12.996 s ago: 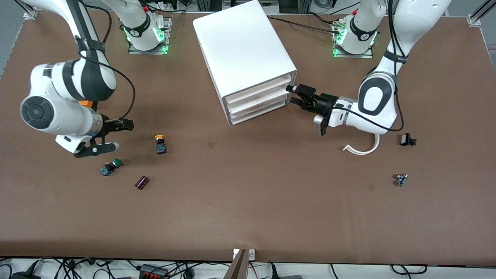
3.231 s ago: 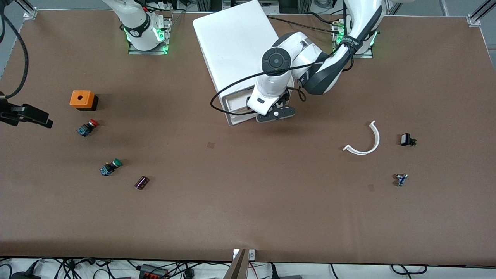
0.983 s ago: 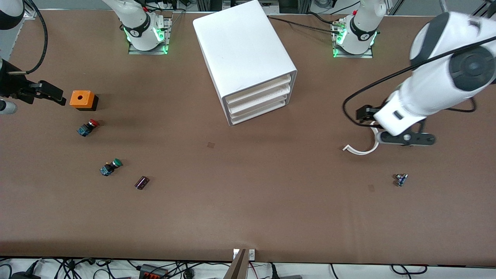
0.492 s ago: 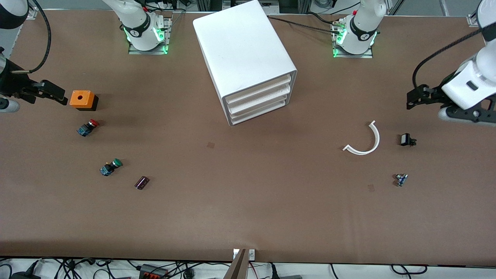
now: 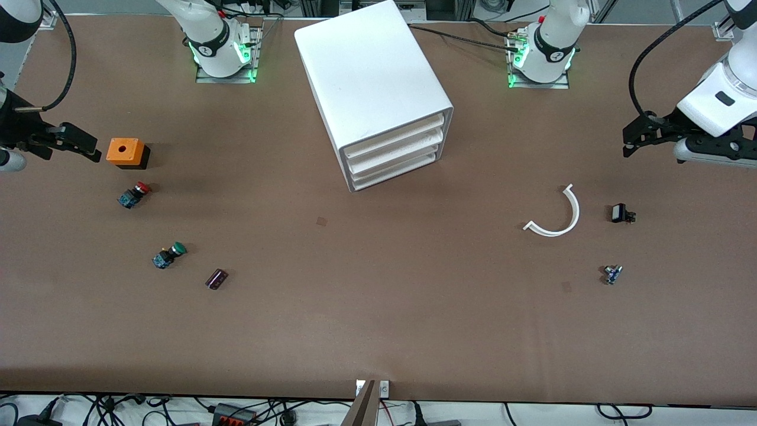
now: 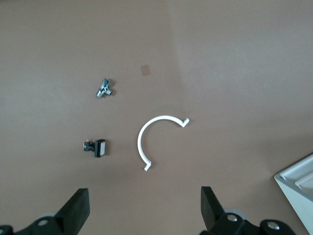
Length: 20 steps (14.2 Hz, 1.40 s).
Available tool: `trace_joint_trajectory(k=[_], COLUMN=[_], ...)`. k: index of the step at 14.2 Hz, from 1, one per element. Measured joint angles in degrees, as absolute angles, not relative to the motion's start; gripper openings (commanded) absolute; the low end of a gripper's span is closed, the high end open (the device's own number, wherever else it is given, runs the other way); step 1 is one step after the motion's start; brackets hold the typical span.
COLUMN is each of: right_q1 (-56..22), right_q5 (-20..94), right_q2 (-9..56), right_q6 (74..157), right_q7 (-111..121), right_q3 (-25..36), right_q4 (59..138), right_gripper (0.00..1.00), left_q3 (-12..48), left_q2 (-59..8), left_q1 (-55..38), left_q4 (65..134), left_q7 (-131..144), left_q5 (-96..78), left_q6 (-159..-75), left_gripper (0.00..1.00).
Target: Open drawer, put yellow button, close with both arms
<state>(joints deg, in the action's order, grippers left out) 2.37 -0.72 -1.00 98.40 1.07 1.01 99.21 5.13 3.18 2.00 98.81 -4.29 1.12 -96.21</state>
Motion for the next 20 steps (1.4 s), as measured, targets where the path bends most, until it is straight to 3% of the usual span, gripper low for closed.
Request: trace_joint_trajectory(k=[20], right_q1=[2.39], right_q5=[-0.68], right_q2=[-1.0], right_q6=[98.16], right_q7=[1.06], right_q3=[1.01], right_q4=[99.21], right_gripper=[1.0], left_q3=[4.83], left_q2=[3.1], left_q1=[1.86], left_q4=[97.9], left_q7=[-4.29], left_q5=[1.0], left_q6=[-93.22], left_gripper=[1.0])
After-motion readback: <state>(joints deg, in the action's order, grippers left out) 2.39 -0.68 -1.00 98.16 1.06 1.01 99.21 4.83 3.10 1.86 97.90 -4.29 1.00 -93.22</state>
